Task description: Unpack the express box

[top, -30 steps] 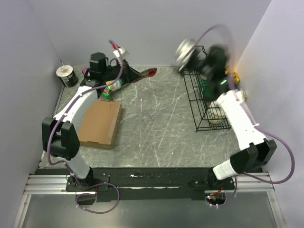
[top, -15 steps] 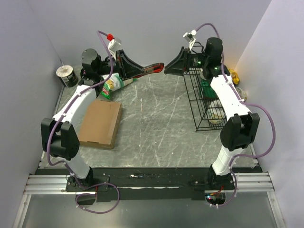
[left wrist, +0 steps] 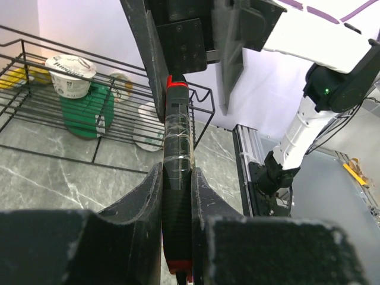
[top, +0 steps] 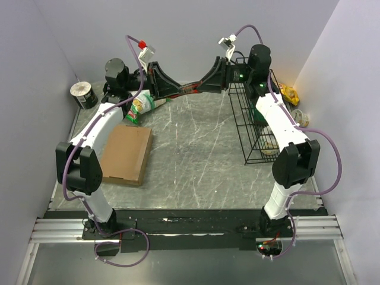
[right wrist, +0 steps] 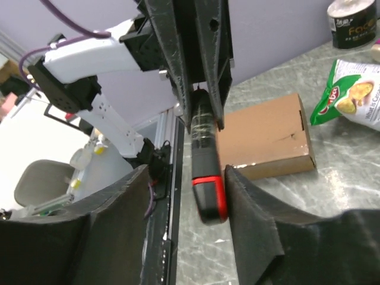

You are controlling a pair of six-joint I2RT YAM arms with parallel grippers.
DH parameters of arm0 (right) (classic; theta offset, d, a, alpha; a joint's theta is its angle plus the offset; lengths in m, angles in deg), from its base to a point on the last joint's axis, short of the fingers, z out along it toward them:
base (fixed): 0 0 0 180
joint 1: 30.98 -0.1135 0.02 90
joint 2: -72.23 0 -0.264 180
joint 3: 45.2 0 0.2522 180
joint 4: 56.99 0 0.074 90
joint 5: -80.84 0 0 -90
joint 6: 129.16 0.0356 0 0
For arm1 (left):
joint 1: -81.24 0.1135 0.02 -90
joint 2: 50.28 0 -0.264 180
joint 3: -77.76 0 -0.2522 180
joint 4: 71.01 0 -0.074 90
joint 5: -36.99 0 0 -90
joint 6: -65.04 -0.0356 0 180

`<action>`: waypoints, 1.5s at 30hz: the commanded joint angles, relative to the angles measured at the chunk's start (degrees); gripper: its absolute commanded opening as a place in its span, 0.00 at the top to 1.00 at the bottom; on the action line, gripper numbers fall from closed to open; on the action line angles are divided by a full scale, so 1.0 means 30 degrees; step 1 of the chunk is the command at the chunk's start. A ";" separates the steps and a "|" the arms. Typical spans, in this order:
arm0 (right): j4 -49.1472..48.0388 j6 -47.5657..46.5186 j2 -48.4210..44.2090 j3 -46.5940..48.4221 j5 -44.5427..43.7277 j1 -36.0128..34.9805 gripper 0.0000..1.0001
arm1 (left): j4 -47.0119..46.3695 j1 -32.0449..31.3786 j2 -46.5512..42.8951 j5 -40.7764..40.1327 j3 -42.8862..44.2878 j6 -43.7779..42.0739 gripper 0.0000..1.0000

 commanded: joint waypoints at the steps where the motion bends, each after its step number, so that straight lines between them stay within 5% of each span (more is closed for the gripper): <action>1: 0.0484 -0.0817 0.0185 0.1292 -0.0166 -0.0212 0.47 | -0.1394 -0.0088 0.0274 0.0028 0.1084 0.0472 0.99; 5: 0.1188 -0.1638 0.0273 0.1379 -0.0256 -0.0416 0.54 | -0.1511 -0.0117 0.0508 0.0027 0.1289 0.0531 0.99; 6: 0.1189 -0.1698 0.0331 0.1409 -0.0110 -0.0446 0.71 | -0.1540 -0.0117 0.0566 0.0056 0.1318 0.0531 0.99; 9: 0.2033 -0.2632 0.0361 0.1701 -0.0429 -0.0446 0.96 | -0.0815 -0.0117 0.0626 -0.0176 0.1464 -0.0021 0.99; 12: 0.7937 -0.8034 0.0215 0.3804 -0.1744 -0.0358 1.00 | 0.4725 -0.0059 0.0451 -0.0935 0.2455 -0.4625 0.62; 13: 1.0103 -1.2696 0.0128 0.5203 -0.2619 -0.0387 1.00 | 0.6875 -0.0030 0.0334 -0.1258 0.2751 -0.6482 0.49; 19: 2.0929 -2.4300 0.0420 0.9081 -0.5438 -0.0358 1.00 | 1.6583 0.0088 -0.1013 -0.3720 0.3137 -1.8123 0.28; 26: 2.1931 -2.7389 -0.1336 0.6803 -0.8103 -0.1791 1.00 | 1.3287 0.0088 -0.2743 -0.4633 0.0294 -1.7692 0.21; 40: 1.8445 -2.3818 -0.1807 0.5040 -1.0744 -0.3200 1.00 | 2.2388 -0.0469 0.0125 -0.2844 0.5359 -2.3871 0.30; 45: 1.8680 -2.3467 -0.1485 0.6066 -1.0159 -0.3171 1.00 | 2.1930 -0.0498 0.0246 -0.2639 0.4986 -2.3583 0.26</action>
